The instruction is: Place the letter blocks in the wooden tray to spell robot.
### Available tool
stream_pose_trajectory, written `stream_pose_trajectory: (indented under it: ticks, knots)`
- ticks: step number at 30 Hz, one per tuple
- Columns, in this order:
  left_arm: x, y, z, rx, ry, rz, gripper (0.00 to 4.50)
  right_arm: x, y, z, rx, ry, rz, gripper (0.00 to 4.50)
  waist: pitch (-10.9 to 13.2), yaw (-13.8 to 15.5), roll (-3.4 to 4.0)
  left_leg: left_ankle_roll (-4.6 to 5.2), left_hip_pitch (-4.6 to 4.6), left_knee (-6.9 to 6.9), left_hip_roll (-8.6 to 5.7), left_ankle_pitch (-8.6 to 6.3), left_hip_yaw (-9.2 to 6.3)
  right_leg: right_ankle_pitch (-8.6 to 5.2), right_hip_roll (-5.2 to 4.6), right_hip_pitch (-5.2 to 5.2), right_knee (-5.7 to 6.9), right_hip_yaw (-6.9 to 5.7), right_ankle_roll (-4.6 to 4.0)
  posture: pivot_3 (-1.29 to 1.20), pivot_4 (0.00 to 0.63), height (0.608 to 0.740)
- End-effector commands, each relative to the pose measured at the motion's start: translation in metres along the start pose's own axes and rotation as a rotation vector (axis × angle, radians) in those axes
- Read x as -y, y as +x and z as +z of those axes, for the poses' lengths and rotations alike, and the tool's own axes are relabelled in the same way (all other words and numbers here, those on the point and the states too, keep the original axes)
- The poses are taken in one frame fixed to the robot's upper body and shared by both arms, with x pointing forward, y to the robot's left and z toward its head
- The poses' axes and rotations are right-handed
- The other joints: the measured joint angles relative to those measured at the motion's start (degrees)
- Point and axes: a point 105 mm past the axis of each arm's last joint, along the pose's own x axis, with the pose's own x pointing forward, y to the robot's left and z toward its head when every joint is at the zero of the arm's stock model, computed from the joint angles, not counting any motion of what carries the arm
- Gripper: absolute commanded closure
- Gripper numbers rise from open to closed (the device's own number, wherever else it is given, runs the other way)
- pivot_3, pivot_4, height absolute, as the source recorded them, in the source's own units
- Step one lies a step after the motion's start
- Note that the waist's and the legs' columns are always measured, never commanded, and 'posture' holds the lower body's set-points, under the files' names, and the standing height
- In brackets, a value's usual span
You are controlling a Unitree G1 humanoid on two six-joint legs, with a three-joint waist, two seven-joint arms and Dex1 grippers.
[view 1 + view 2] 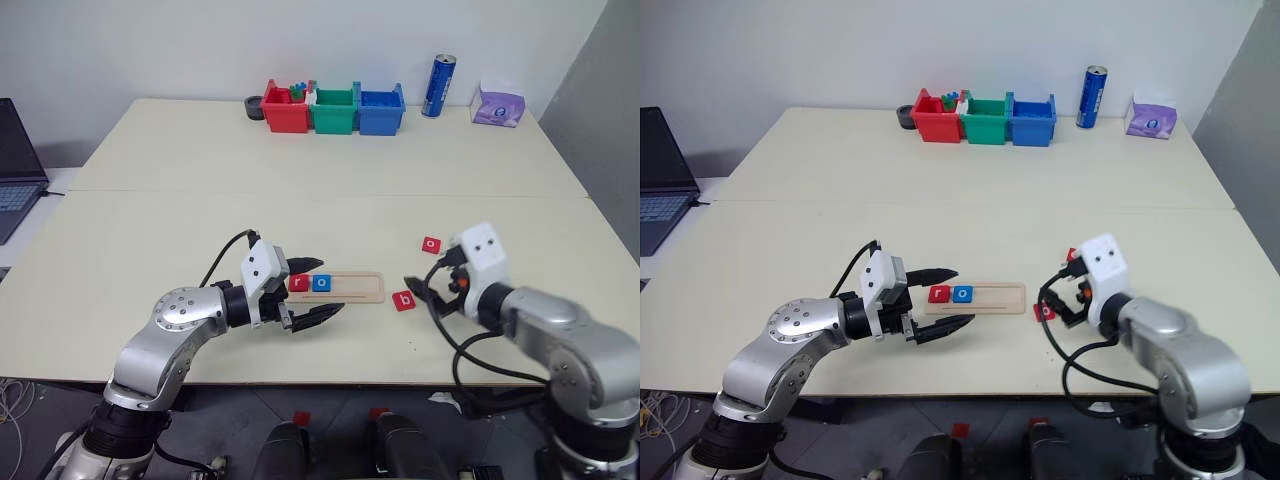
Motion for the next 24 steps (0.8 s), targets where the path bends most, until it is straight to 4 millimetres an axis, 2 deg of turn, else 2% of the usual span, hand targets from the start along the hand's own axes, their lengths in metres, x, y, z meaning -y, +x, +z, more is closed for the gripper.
stream_pose_trajectory:
  ticks: [1,4,8,14,24]
  knots:
    - [0.001,0.001,0.008,0.025,0.041,-0.010,0.00,-0.018,-0.002,-0.005,0.103,-0.142,0.304,0.02,0.0,0.1,-0.03,0.00,-0.01,-0.01,0.01,0.00,-0.01,0.00,0.01,0.01,-0.03,-0.01,0.00,0.00,0.150,0.740]
    - [0.001,0.000,0.008,0.025,0.043,-0.018,0.00,-0.021,-0.003,-0.025,0.110,-0.260,0.470,0.02,0.0,0.0,-0.04,0.01,-0.02,-0.01,0.02,0.00,0.04,0.00,0.01,0.01,-0.06,0.04,0.01,0.00,0.150,0.740]
    - [0.002,0.001,0.010,0.026,0.048,-0.031,0.00,-0.018,0.007,-0.038,0.127,-0.321,0.586,0.02,0.0,-0.2,-0.06,0.01,0.05,0.05,0.02,0.00,0.10,0.00,0.01,0.02,0.04,0.11,0.01,0.00,0.150,0.740]
    - [0.007,0.003,0.011,0.029,0.057,-0.063,0.00,-0.005,0.031,-0.046,0.114,-0.342,0.628,0.02,0.0,0.0,-0.06,0.00,0.08,0.06,0.04,0.01,0.07,0.01,0.03,0.02,0.13,0.09,0.00,0.00,0.150,0.740]
    - [0.010,0.001,0.009,0.009,0.071,-0.085,0.00,0.001,0.045,-0.062,0.052,-0.287,0.669,0.02,0.0,0.2,-0.06,-0.01,0.06,0.07,0.02,0.01,0.05,0.03,-0.02,0.02,0.13,0.08,-0.04,0.00,0.150,0.740]
